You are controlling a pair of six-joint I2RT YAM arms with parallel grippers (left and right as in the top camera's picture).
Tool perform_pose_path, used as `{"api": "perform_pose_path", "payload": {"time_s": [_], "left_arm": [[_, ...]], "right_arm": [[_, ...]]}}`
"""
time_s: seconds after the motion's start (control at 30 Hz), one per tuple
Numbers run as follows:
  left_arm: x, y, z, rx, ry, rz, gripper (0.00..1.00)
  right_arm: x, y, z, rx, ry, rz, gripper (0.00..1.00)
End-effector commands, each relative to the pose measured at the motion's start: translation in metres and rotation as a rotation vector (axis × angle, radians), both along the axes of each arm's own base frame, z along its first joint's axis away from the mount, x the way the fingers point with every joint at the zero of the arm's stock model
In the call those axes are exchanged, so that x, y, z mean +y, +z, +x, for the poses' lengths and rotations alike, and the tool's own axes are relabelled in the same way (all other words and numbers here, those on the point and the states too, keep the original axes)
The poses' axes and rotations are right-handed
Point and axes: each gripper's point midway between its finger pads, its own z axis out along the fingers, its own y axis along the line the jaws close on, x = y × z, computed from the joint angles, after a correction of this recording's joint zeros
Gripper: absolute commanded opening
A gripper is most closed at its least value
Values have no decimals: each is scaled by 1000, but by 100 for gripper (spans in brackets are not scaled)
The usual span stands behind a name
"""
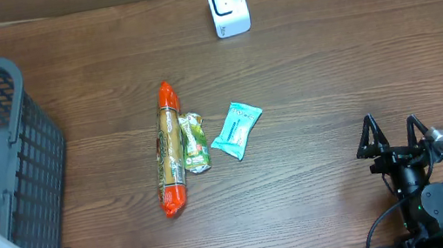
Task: Scan the item barcode
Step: 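Reach the left gripper into the basket and grasp the white tube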
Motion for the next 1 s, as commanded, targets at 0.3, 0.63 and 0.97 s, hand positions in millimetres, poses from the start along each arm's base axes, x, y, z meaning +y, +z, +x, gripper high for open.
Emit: {"api": "perform_pose_path", "payload": {"time_s": [0.3, 0.63, 0.97], "left_arm": [[86, -76, -49, 279, 208, 167, 60], [102, -169, -49, 455, -62, 288, 80], [123, -205, -40, 452, -172, 426, 82]], "right_arm": [[0, -4, 0, 4, -5, 5, 100], [0, -4, 0, 4, -5, 5, 100], [0, -4, 0, 4, -5, 5, 100]]}}
